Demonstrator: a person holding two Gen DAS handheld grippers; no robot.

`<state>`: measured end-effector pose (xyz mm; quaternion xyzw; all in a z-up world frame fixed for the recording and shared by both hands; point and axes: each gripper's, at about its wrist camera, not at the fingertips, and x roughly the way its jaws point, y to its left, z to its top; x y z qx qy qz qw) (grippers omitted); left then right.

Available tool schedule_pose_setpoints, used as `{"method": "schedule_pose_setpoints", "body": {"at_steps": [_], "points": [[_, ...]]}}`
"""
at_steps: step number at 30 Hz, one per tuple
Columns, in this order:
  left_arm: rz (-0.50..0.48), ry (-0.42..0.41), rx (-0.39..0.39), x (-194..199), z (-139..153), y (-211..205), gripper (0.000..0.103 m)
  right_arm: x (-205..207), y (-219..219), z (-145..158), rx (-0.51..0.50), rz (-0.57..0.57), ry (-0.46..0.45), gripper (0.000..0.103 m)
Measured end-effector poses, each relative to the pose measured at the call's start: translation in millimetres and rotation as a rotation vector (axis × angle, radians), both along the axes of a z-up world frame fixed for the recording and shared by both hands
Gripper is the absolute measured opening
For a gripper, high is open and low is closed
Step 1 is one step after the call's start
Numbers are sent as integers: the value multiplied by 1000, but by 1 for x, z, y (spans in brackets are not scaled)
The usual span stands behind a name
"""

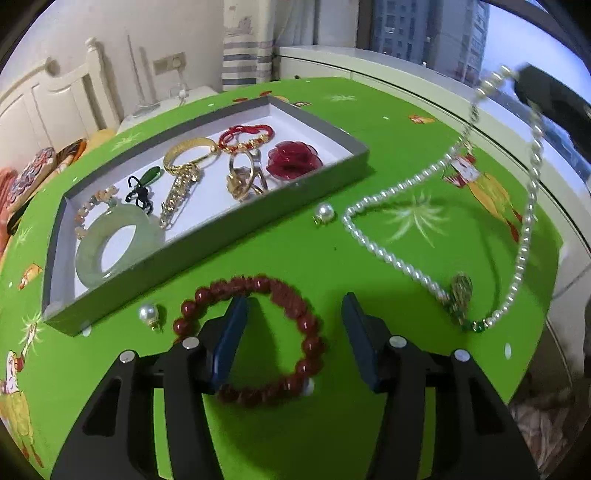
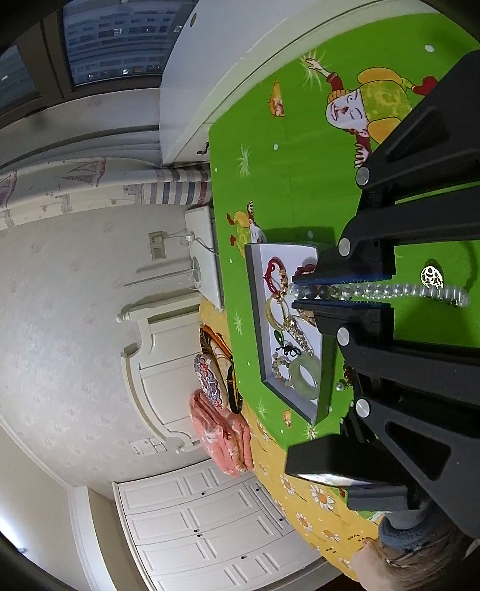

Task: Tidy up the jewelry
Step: 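Grasp the red bead bracelet with the left gripper while the right gripper holds the necklace up, then carry the red bracelet and pearl necklace over the tray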

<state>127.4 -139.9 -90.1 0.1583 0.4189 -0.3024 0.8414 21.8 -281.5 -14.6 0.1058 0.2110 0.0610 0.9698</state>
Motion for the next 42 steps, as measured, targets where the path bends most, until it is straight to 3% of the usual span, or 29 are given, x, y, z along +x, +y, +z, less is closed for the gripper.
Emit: {"method": "schedule_pose_setpoints", "body": {"at_steps": [1, 2, 4, 9, 14, 22, 23, 30, 32, 33, 37, 42], "points": [[3, -3, 6, 1, 0, -2, 41, 0, -1, 0, 4, 0, 0, 9], [-1, 0, 5, 1, 1, -3, 23, -1, -2, -1, 7, -1, 0, 9], [-14, 21, -14, 1, 2, -3, 13, -2, -4, 0, 8, -4, -3, 9], [-18, -12, -26, -6, 7, 3, 13, -3, -6, 4, 16, -5, -10, 9], [-17, -79, -69, -19, 36, 14, 13, -5, 1, 18, 1, 27, -38, 9], [-27, -105, -174, -18, 87, 41, 10, -6, 15, 74, -52, 56, -143, 9], [-29, -102, -183, -16, 91, 43, 0, -5, 17, 81, -64, 56, -153, 9], [-28, -117, -217, -3, 114, 56, 0, 8, 26, 117, -126, 47, -201, 9], [-40, -62, -222, 2, 112, 59, 1, 12, 27, 123, -135, 45, -209, 9], [-36, -40, -221, 3, 108, 60, 1, 14, 27, 126, -136, 41, -215, 9], [3, 12, -172, 1, 73, 68, 29, 17, 29, 125, -123, 52, -217, 9], [38, 64, -103, -3, 27, 81, 29, 23, 36, 112, -142, 72, -178, 9]]}}
